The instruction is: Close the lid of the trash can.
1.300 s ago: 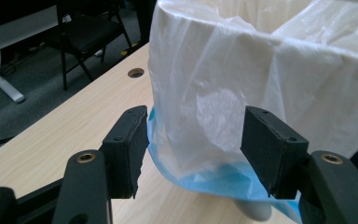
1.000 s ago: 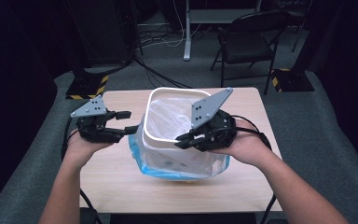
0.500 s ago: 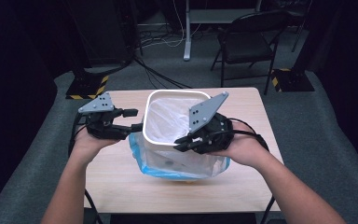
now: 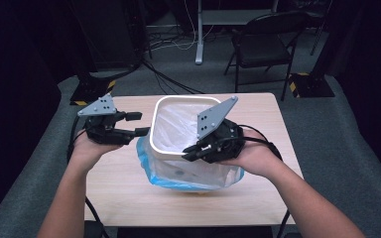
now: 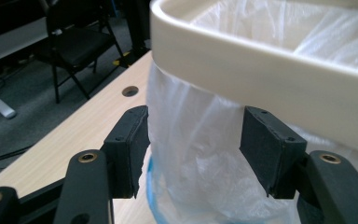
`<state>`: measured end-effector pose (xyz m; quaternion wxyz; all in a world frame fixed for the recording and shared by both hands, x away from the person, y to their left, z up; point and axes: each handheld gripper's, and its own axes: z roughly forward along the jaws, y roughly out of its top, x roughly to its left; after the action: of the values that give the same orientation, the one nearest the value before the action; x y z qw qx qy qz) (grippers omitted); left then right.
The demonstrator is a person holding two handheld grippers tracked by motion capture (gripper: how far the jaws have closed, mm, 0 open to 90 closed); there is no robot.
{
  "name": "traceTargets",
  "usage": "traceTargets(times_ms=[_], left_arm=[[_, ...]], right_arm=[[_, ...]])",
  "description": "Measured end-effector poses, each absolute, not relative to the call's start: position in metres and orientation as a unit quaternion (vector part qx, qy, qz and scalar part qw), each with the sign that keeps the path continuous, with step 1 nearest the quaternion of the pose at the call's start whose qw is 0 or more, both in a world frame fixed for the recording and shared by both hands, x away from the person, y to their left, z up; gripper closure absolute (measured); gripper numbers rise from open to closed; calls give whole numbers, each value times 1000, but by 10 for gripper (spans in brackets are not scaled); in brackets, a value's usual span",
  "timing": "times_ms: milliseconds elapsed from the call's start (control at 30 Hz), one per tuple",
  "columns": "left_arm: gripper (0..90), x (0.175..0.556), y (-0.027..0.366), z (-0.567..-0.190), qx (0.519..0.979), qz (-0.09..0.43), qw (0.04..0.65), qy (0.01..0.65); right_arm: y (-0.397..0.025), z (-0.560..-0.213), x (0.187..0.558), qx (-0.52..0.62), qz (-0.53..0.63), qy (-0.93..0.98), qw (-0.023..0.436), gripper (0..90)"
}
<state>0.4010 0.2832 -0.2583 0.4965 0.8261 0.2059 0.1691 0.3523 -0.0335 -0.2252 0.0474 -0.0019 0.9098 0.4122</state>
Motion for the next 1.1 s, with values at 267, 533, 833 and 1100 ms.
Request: traceTargets(times_ms=[267, 533, 833, 1100], left_arm=[[389, 400, 275, -228, 824, 186, 499, 195], [380, 409, 254, -214, 829, 179, 498, 183], [374, 424, 244, -225, 834, 165, 490, 194], [376, 432, 243, -229, 832, 172, 485, 208]], right_arm=[[-34, -226, 353, 2, 415, 909, 46, 839], [-34, -226, 350, 2, 414, 909, 53, 838], [-34, -227, 348, 5, 414, 908, 62, 835], [-36, -229, 346, 11, 419, 905, 71, 815]])
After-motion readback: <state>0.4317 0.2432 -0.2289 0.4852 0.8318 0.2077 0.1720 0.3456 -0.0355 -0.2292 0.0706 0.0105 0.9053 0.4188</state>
